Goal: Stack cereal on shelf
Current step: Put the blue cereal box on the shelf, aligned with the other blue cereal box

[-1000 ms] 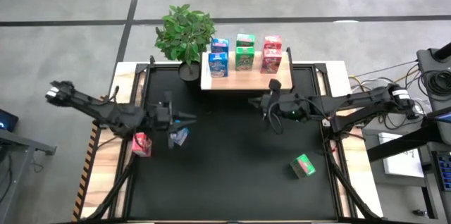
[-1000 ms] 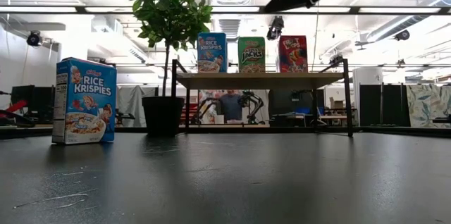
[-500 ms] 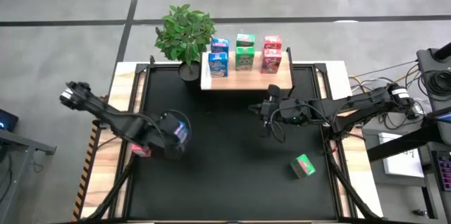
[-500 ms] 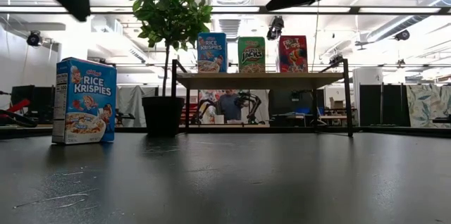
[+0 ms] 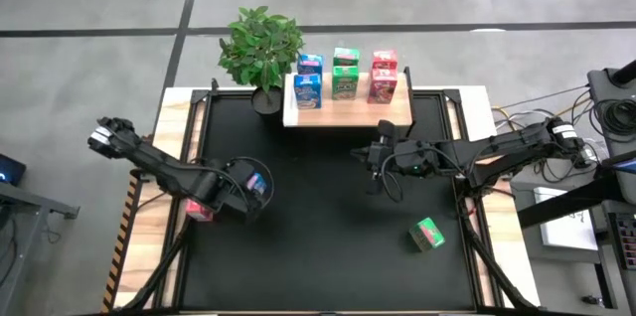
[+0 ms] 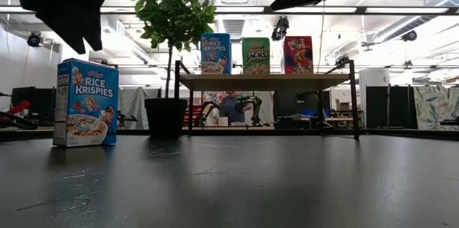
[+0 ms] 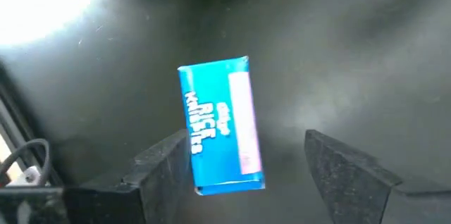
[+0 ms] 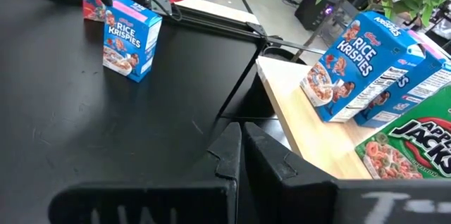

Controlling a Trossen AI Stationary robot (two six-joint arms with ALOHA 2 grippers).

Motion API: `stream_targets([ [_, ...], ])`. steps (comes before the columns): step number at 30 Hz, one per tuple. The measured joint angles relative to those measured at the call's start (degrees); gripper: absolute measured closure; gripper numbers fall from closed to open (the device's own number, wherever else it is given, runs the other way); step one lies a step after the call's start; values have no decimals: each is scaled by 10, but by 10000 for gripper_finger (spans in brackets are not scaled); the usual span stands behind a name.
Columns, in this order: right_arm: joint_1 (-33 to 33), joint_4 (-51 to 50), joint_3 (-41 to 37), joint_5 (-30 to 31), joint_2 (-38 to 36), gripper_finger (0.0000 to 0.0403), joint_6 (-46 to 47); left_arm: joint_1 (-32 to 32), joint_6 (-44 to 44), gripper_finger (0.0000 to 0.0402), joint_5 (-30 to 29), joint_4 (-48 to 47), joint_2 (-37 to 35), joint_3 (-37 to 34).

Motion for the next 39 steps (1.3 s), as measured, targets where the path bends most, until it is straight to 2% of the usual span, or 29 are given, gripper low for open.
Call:
stream_targets([
  [8,0,0,0,-1,0,394,4,7,0,153,-14,20,0,-50],
  [18,0,0,0,-1,0,394,8,7,18,243,-14,41,15,-61],
  [24,0,-1,0,-1,0,394,10,7,56,278,-20,40,16,-42],
  [28,0,-2,0,-1,-2,394,8,10,196,285,-57,54,16,22],
  [32,0,-12,0,-1,-7,394,10,39,408,286,-102,89,20,119],
  [37,0,-11,0,-15,-11,394,10,118,663,286,-99,161,22,218],
  [39,0,-11,0,-16,-11,394,14,164,735,286,-71,189,22,244],
])
